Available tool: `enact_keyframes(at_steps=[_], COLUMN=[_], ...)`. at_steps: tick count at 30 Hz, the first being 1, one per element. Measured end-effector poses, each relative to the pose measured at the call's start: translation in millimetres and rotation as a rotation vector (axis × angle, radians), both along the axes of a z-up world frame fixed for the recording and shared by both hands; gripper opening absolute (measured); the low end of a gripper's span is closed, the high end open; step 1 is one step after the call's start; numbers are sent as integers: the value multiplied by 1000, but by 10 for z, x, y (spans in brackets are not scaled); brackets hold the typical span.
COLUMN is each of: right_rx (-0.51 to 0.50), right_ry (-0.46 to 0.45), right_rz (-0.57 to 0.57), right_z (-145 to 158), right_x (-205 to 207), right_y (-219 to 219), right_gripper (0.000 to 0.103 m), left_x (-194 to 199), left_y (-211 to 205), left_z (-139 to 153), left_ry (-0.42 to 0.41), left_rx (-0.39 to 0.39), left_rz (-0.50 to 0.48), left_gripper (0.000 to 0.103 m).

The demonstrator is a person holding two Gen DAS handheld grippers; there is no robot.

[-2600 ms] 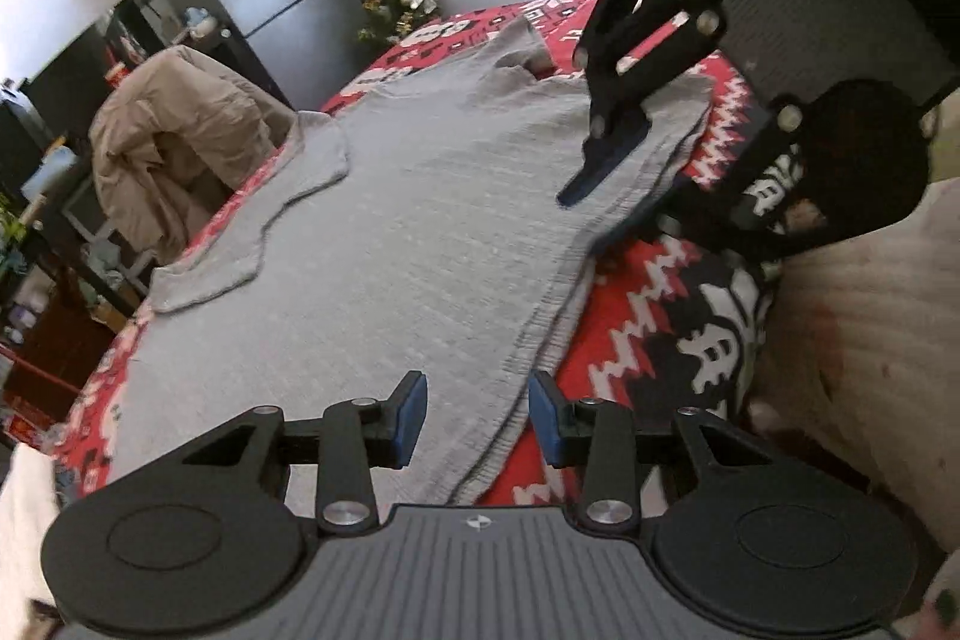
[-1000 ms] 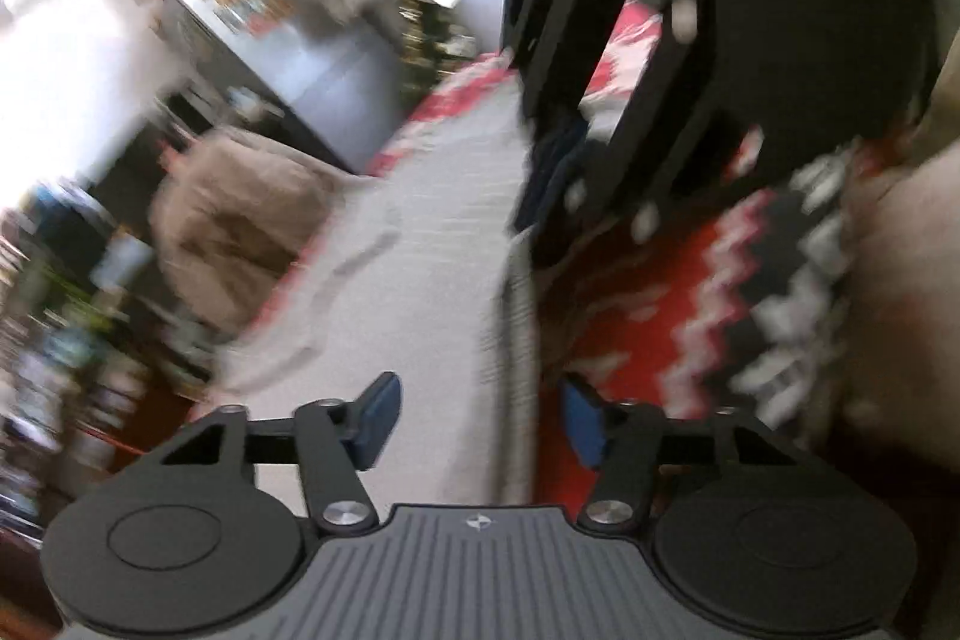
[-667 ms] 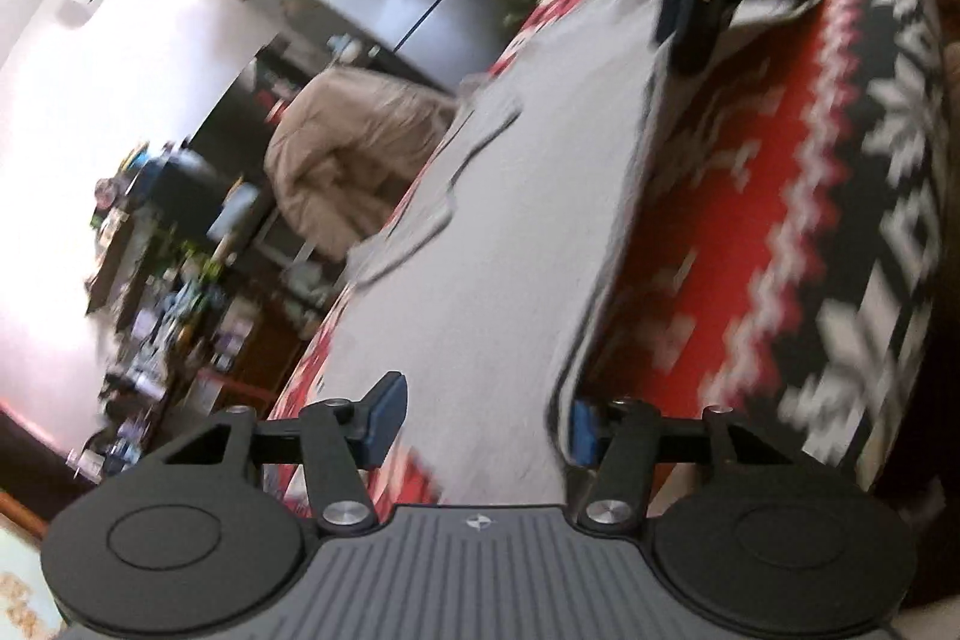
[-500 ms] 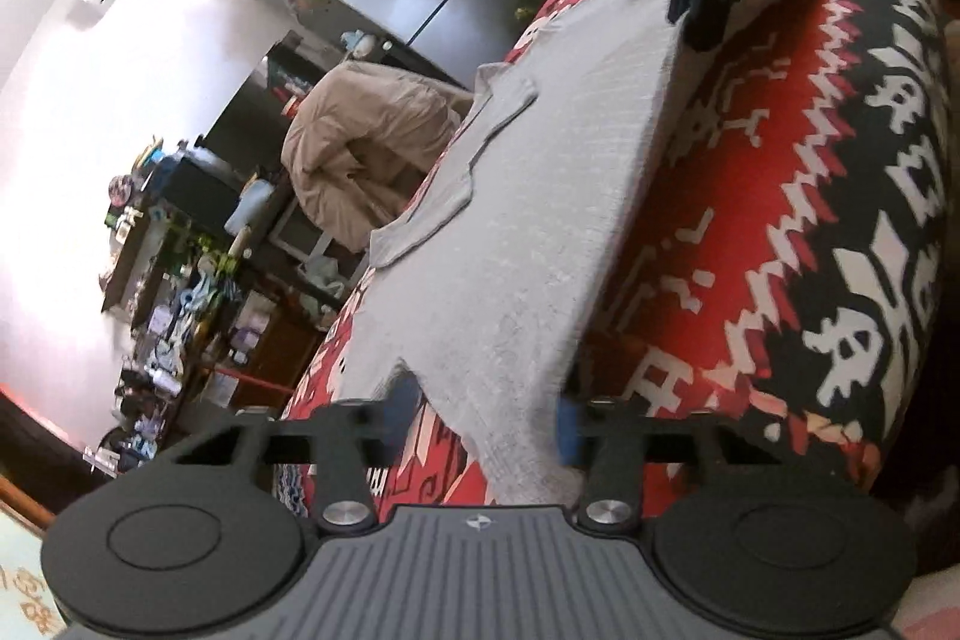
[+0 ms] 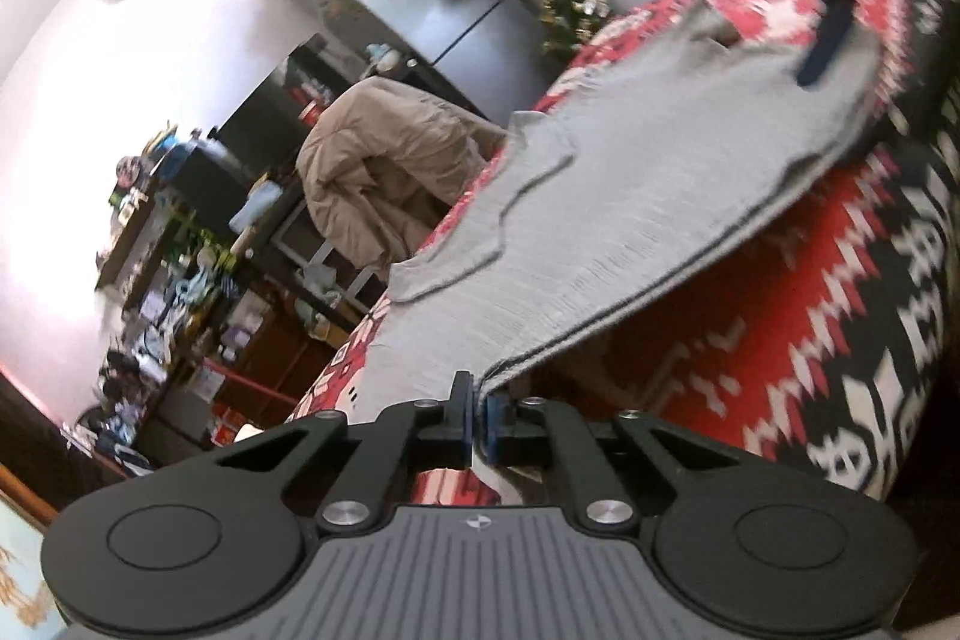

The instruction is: Fold clothes

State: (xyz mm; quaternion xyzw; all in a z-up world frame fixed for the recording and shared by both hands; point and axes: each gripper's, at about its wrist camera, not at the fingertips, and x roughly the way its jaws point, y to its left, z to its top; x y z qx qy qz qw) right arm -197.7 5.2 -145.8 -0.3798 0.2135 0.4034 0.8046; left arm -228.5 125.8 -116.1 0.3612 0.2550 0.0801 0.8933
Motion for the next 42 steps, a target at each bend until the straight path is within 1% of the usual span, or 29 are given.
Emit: enact_keyframes(at_steps=[2,6,11,16,17,19,20,22,24,25,27,28,31,34,36,39,42], right_rx=[-4,-57,-124,-127,-127,-128,-128,-127,-119,-115,-95,-86,-82,-104,-141,-220,-287], right_ry=[-14,-107,-193,-188,-187,-185,-184,-184,-190,-193,-206,-216,-246,-280,-314,-377,-407], right_rz=[0,44,12,-72,-88,-122,-138,-164,-163,-162,-160,-156,-120,-40,39,176,289], right_z=[-16,-79,-185,-165,-162,-154,-150,-143,-138,-135,-75,-29,136,319,450,665,861], right_x=[-34,-128,-63,109,143,212,247,302,309,312,308,306,346,463,584,954,1362], right_y=[45,232,309,38,-17,-125,-179,-270,-292,-303,-317,-322,-322,-295,-271,-134,33], right_gripper=[51,51,51,50,46,27,10,9,4,4,4,4,4,4,4,4,4], left_x=[42,87,111,88,82,61,50,28,6,-8,-45,-67,-81,54,189,477,873], left_y=[8,20,45,56,51,32,16,-17,-27,-29,-34,-44,-67,31,124,277,452], left_z=[62,142,219,197,188,155,129,58,-32,-68,-111,-108,-55,70,160,278,393], left_ry=[-2,-10,-5,10,14,17,17,14,17,19,17,8,-19,-20,-13,4,41], left_rx=[-9,3,6,10,8,10,18,40,59,68,88,107,221,309,372,493,562], left_rz=[5,2,5,2,0,-7,-8,-3,12,17,20,10,-65,-150,-209,-302,-358], left_gripper=[6,6,7,7,7,9,9,12,13,13,9,8,8,8,8,8,8])
